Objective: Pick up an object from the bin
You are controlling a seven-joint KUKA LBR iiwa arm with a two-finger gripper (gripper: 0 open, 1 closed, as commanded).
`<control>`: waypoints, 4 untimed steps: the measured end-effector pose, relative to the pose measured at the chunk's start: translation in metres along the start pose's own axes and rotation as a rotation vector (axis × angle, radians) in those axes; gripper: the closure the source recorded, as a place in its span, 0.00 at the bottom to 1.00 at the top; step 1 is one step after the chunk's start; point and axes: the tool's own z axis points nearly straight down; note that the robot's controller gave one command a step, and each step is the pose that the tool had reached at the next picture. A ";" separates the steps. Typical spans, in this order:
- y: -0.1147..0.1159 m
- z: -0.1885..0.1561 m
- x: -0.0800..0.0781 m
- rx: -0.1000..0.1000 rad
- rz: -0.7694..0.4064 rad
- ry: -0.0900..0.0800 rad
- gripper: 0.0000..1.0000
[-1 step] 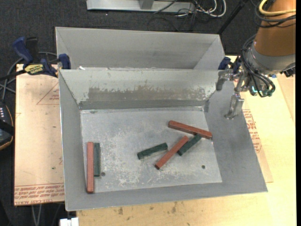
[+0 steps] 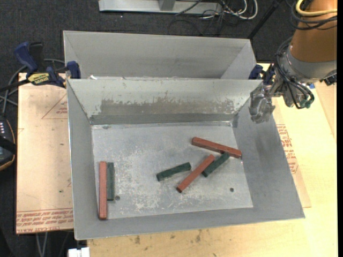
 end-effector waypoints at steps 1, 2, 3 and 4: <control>0.000 0.000 0.000 0.000 -0.001 0.000 0.00; 0.013 0.130 0.023 -0.003 -0.026 0.010 0.00; 0.028 0.174 0.053 -0.002 -0.088 0.007 0.00; 0.088 0.177 0.067 -0.003 -0.291 0.002 0.00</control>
Offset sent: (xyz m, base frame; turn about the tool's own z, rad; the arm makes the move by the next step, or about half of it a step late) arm 0.0000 0.0000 0.0000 0.0000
